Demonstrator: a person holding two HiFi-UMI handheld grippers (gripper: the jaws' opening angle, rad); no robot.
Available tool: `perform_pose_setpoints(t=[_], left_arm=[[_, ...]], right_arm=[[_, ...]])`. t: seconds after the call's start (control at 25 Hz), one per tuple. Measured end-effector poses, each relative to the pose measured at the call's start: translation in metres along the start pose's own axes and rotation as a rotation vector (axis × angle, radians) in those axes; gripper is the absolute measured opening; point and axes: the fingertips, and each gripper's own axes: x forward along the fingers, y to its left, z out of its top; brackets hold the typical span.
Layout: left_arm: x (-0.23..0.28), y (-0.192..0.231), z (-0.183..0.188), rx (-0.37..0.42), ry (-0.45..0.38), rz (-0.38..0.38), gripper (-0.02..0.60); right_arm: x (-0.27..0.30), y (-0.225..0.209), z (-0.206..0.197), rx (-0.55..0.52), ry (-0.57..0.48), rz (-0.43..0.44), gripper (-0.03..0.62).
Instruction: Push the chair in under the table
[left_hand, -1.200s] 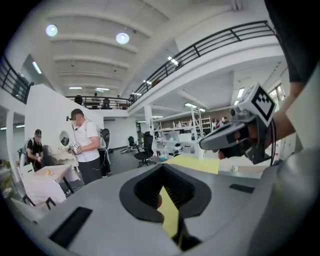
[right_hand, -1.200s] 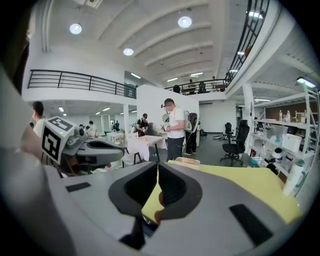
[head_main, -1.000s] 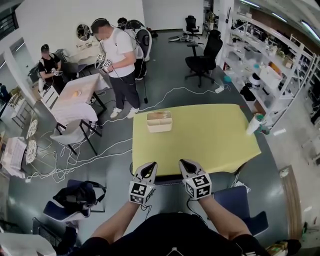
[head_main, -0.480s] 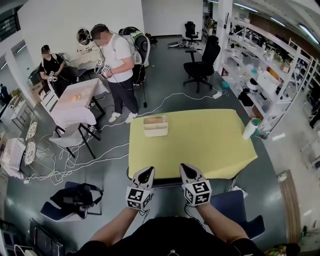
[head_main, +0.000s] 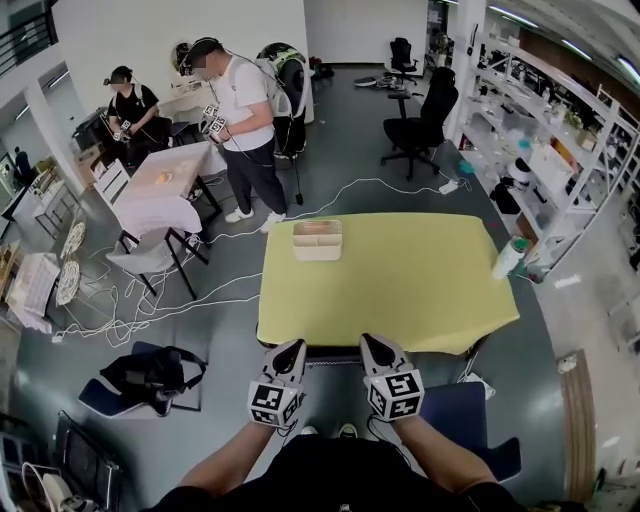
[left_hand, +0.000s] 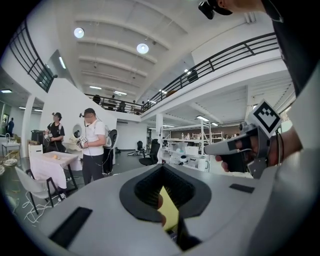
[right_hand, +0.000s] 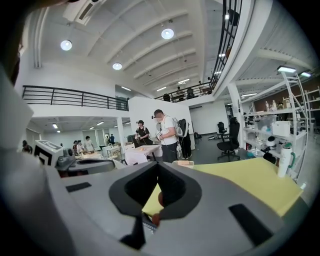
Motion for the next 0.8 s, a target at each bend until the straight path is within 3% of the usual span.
perform_pose_setpoints(t=[0.36,0.8], left_arm=[[-0.029,-0.004,-0.012,-0.017,0.021,0.045,0.009],[-0.106,0.004,-0.021,-0.042,0.017,0.05,0.009]], right_arm=[[-0.004,0.019,-0.008,-0.017,0.013,0.041,0.015],[-0.027,0.094,-0.021,-0.031,0.017,0.048,0.015]])
